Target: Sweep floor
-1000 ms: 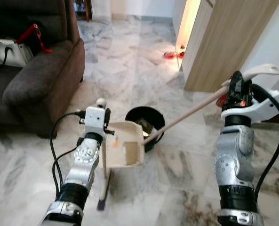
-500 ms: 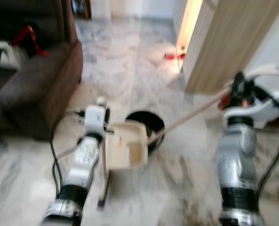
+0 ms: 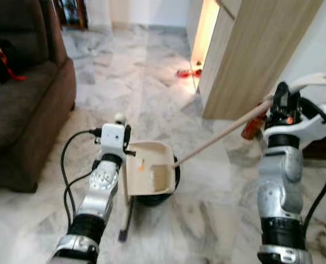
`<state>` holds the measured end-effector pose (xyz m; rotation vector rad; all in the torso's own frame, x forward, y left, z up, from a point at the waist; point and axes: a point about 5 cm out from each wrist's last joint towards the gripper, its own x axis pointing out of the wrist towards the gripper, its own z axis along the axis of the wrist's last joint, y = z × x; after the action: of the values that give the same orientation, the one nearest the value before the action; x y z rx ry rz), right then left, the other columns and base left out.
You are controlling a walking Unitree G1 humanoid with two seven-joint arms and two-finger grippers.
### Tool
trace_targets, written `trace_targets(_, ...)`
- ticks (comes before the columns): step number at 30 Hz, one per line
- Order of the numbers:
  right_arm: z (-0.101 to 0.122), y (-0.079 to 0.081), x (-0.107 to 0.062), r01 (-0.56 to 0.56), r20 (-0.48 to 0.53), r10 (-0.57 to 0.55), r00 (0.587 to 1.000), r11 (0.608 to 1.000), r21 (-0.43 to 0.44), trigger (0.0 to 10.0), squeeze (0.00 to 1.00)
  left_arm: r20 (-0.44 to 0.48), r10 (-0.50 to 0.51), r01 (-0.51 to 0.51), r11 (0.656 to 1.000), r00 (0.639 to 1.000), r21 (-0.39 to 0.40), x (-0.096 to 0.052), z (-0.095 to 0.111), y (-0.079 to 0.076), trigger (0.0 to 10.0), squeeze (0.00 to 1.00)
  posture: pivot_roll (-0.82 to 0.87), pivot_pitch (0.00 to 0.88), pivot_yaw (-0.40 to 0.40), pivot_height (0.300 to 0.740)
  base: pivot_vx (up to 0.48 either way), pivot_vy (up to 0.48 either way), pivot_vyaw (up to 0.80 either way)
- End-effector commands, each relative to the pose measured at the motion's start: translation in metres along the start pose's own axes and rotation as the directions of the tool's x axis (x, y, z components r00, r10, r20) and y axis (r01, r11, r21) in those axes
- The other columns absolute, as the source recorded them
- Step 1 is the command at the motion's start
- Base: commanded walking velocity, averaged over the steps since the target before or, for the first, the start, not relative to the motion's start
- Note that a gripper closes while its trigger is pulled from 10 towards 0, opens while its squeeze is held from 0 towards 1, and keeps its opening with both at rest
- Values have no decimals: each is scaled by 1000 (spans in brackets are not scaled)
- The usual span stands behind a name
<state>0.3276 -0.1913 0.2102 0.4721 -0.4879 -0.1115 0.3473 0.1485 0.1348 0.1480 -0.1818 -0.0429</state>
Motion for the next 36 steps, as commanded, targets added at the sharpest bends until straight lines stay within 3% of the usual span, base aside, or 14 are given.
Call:
trace_targets(1,16,3,5,-8,71,6,997,999,39,10000,0,54,-13,12,1000,998,7,4,13,-4,10000,0,102,51,-61,740,480,0,0)
trace_targets(17,18,7,6,-27,75,23,997,998,50,10000,0,57,-17,17,1000,998,9,2,13,-2,10000,0,105,52,-62,740,465,0,0)
trace_targets(31,21,11,7,-36,95,32,995,998,44,10000,0,52,-27,26,1000,998,11,1,12,-2,10000,0,106,52,-63,740,0,0,0)
trace_targets(36,29,24,5,-112,146,122,982,991,-71,10000,0,50,-30,30,999,998,13,1,11,-2,10000,0,104,54,-62,740,0,0,0)
